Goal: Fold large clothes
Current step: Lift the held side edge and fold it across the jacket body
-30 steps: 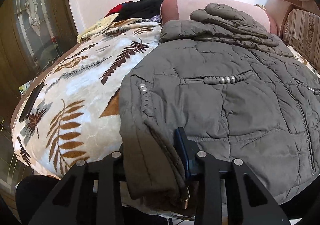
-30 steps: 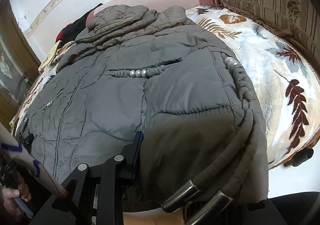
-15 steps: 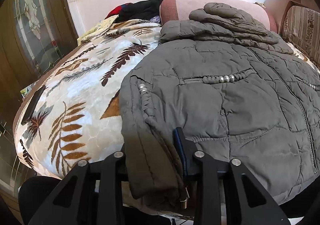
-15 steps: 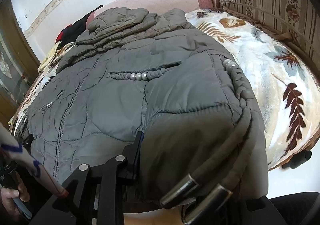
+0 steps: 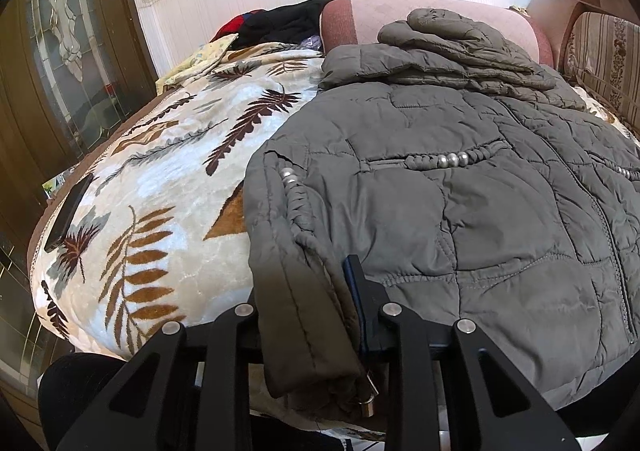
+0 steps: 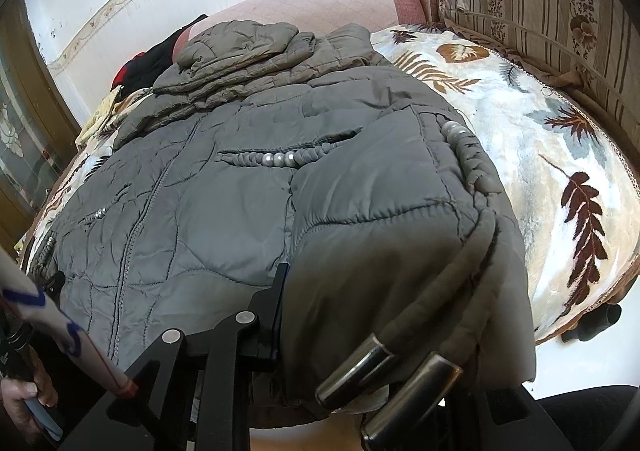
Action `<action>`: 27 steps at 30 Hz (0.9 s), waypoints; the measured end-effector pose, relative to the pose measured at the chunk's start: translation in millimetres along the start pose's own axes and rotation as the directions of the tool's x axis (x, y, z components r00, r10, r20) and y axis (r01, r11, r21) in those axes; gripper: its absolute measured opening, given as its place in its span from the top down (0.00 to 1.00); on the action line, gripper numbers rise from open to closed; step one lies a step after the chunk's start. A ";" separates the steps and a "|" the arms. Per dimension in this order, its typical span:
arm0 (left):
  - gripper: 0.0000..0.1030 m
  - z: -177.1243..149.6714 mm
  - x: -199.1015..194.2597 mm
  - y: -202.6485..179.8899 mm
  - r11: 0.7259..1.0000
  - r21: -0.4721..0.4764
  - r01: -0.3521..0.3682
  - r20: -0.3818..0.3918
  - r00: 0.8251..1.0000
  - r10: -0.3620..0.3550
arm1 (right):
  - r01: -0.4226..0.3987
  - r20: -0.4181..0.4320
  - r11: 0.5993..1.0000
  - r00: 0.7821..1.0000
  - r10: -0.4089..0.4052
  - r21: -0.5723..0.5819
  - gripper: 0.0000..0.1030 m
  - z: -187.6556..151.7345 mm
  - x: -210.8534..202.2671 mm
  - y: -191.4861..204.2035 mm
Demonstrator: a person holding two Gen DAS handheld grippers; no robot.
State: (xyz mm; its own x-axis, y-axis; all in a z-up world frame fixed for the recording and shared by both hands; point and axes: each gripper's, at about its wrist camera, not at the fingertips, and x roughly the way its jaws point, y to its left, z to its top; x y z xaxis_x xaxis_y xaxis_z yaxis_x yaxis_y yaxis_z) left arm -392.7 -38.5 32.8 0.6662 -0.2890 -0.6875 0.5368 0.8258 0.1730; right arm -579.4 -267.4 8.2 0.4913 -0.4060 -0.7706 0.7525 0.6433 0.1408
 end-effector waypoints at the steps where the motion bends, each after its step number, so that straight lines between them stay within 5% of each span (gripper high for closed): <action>1: 0.75 -0.2 -0.1 0.2 1.000 0.001 0.000 0.001 1.000 0.000 | 0.001 0.001 1.000 1.000 -0.001 -0.001 0.71 0.1 -0.2 0.1; 27: 0.79 23.5 -34.5 7.8 0.999 0.009 0.035 0.087 0.996 -0.036 | 0.008 0.149 0.997 0.989 0.002 -0.071 0.79 21.7 -42.0 15.6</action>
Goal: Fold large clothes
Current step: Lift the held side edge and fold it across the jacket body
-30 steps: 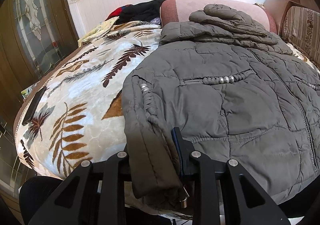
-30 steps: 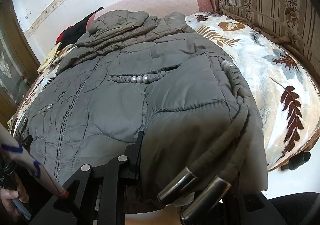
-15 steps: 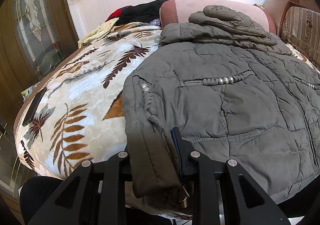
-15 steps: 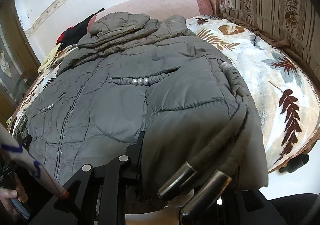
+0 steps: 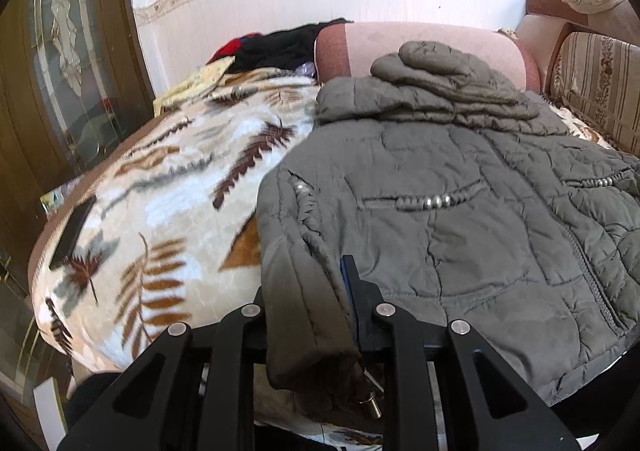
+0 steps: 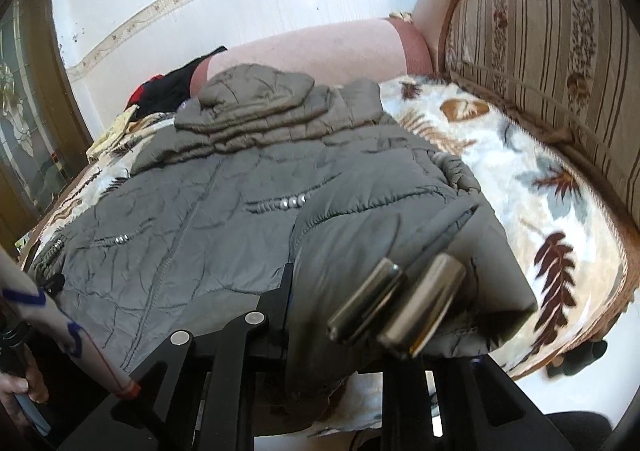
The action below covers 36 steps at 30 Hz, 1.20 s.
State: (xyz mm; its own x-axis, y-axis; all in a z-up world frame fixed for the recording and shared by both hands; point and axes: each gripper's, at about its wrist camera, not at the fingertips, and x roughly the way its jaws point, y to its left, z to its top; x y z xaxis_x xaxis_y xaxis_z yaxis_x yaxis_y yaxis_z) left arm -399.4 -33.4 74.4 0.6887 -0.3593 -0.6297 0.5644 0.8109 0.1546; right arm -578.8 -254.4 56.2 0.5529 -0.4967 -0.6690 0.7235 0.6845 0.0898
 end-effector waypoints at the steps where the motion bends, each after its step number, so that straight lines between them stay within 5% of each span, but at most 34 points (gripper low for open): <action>1: 0.79 4.2 -2.8 0.2 1.000 0.006 0.001 0.011 1.000 -0.001 | -0.003 0.008 1.000 1.000 0.003 -0.003 0.79 4.2 -2.8 0.5; 11: 0.79 84.3 -19.4 13.9 0.998 -0.027 0.059 0.086 0.995 -0.057 | -0.064 0.118 0.998 0.991 0.064 0.003 0.79 77.6 -32.1 5.5; 19: 0.79 208.4 4.4 24.6 0.992 -0.068 0.108 0.095 0.990 -0.102 | -0.086 0.180 0.996 0.980 0.085 -0.002 0.79 183.1 -16.8 8.5; 28: 0.73 336.5 104.7 7.4 0.989 -0.094 0.116 0.043 0.993 -0.113 | -0.038 0.129 0.999 0.991 0.038 -0.007 0.79 296.6 91.3 14.0; 33: 0.56 384.9 160.8 10.9 0.997 -0.082 -0.015 0.120 0.993 0.024 | -0.014 0.057 0.999 0.998 0.011 0.036 0.79 339.4 175.7 9.9; 36: 0.55 400.8 192.1 28.3 0.993 -0.112 -0.036 0.100 0.994 0.048 | 0.017 0.012 0.998 1.000 -0.018 0.058 0.79 354.6 224.3 6.1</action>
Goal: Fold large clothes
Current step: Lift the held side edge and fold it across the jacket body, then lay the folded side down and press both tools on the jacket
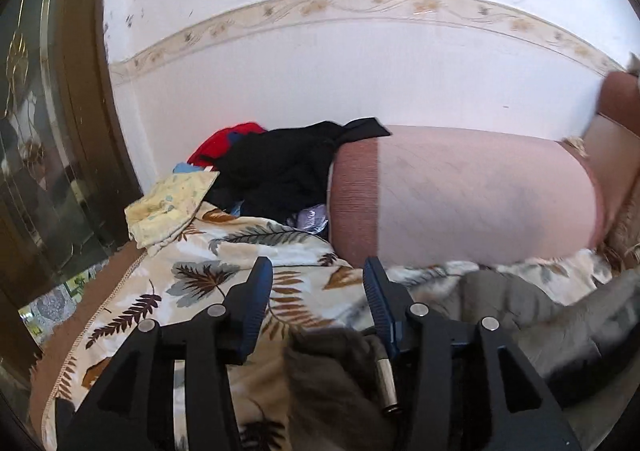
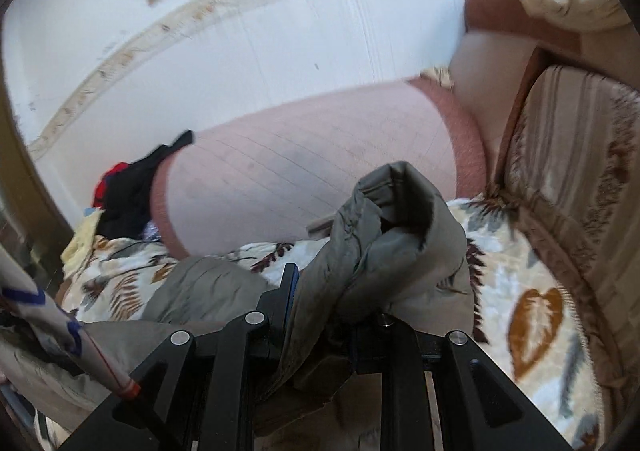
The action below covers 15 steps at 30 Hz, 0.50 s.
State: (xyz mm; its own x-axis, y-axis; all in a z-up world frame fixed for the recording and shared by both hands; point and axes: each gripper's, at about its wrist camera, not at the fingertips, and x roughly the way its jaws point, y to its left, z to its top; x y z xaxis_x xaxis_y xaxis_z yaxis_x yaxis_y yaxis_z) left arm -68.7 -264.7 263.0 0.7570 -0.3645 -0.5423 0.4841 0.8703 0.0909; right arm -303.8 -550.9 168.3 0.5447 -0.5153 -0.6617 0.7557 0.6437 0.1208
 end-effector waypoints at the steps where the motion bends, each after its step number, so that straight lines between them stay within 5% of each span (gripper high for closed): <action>1: 0.54 1.7 7.0 3.6 1.000 -0.002 -0.010 -0.006 1.000 0.010 | 0.022 -0.018 1.000 1.000 -0.022 0.000 0.79 2.7 19.3 -0.1; 5: 0.45 -3.3 28.4 6.7 0.999 0.033 -0.022 -0.016 1.000 0.022 | 0.074 -0.088 0.996 0.994 -0.070 0.043 0.78 6.6 80.4 -11.7; 8: 0.45 -18.0 41.2 -6.3 0.998 0.068 0.012 -0.043 0.999 -0.009 | 0.031 -0.160 0.994 0.987 -0.014 0.106 0.73 3.4 109.3 -22.7; 15: 0.45 -41.0 51.2 -46.8 0.990 0.115 0.085 -0.084 0.994 -0.076 | -0.074 -0.109 0.987 0.990 0.090 0.139 0.49 17.0 86.7 -38.4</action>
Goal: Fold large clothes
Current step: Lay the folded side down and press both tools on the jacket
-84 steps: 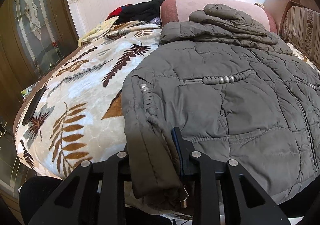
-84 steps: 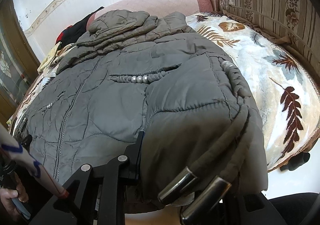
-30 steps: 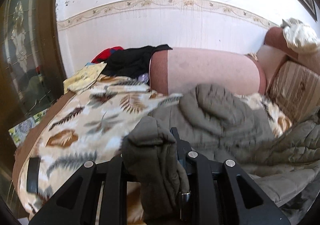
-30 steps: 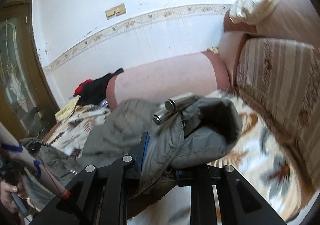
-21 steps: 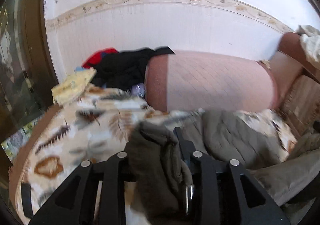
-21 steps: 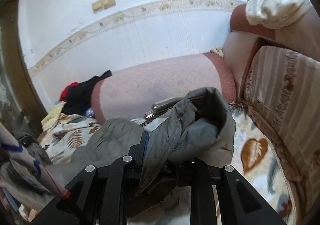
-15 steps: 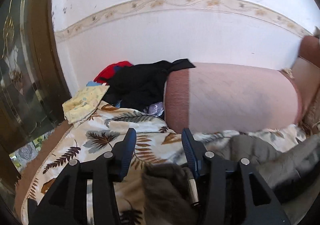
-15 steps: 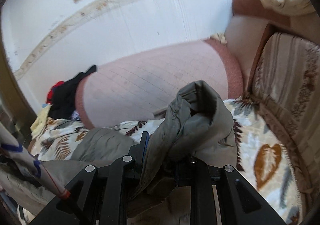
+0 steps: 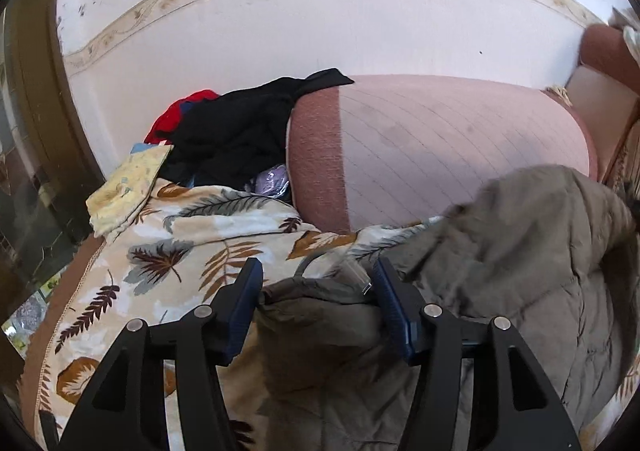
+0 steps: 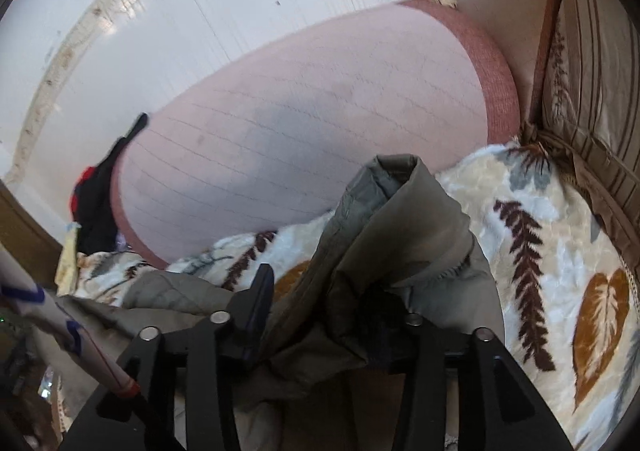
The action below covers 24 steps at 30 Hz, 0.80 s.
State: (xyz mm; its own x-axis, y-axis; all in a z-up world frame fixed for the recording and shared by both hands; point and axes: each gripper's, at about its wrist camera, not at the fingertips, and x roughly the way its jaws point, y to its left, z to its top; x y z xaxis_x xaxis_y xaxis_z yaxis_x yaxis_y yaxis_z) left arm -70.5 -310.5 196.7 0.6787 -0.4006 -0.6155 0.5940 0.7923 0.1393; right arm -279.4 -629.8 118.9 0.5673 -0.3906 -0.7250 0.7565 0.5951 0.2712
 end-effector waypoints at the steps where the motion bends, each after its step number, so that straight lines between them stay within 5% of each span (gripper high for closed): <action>1: 0.45 1.8 -0.1 -2.1 1.000 0.003 -0.003 0.006 1.000 0.003 | -0.002 0.026 1.000 1.000 0.002 -0.001 0.46 4.3 -10.5 -1.8; 7: 0.45 22.9 -19.0 1.8 1.000 -0.011 0.015 0.043 0.999 -0.015 | -0.003 0.129 0.993 0.991 0.018 -0.114 0.39 10.3 -59.3 17.8; 14: 0.43 -14.1 -22.7 -64.8 0.975 0.125 0.183 -0.050 0.983 -0.178 | -0.107 -0.031 0.961 0.994 0.102 -0.256 0.38 -60.3 -28.0 72.4; 18: 0.43 -37.6 5.0 -99.0 0.971 0.153 0.185 -0.116 0.979 -0.168 | -0.032 -0.086 0.950 0.996 0.005 -0.310 0.38 -88.8 14.5 89.9; 24: 0.40 -59.7 69.1 -102.3 0.984 0.126 0.128 -0.213 0.972 -0.099 | 0.089 -0.067 0.912 0.990 -0.125 -0.400 0.37 -104.2 53.7 95.0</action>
State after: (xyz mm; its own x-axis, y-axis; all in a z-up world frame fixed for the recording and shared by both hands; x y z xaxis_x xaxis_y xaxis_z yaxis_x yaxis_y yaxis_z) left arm -110.2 -391.8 93.6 0.5090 -0.3694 -0.7775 0.7255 0.6702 0.1565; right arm -211.0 -521.1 39.8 0.4449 -0.4144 -0.7939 0.6102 0.7892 -0.0700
